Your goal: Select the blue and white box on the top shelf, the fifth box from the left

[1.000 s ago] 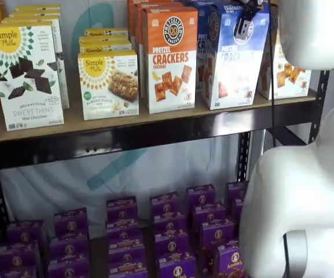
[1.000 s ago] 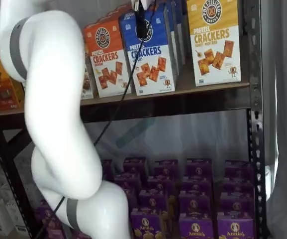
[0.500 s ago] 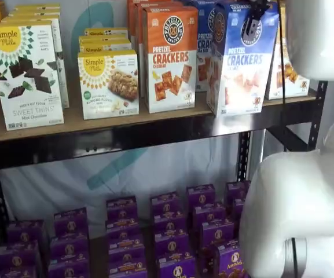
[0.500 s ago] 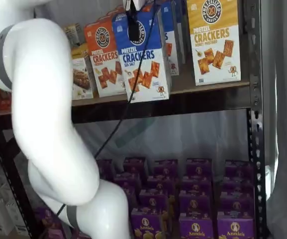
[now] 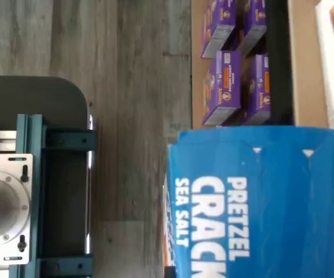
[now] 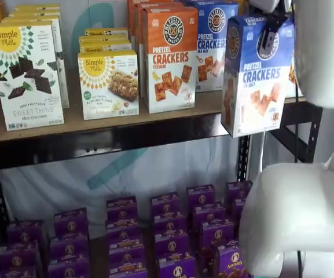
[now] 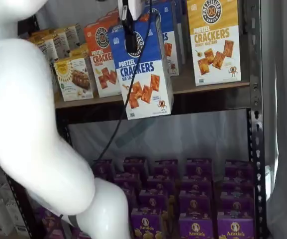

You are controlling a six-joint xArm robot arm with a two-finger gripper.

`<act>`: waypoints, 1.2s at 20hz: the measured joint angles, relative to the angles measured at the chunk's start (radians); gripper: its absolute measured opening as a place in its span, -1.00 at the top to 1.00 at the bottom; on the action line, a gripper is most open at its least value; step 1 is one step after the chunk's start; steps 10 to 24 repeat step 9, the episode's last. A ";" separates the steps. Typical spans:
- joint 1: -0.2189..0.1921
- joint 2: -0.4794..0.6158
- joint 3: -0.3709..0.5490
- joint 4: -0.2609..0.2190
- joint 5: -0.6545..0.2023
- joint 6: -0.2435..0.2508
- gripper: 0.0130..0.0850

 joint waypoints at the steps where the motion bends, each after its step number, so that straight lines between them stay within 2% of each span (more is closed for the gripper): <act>1: -0.005 -0.010 0.011 -0.001 0.002 -0.005 -0.11; 9: -0.028 -0.064 0.081 0.002 -0.003 -0.030 -0.11; 24: -0.028 -0.064 0.081 0.002 -0.003 -0.030 -0.11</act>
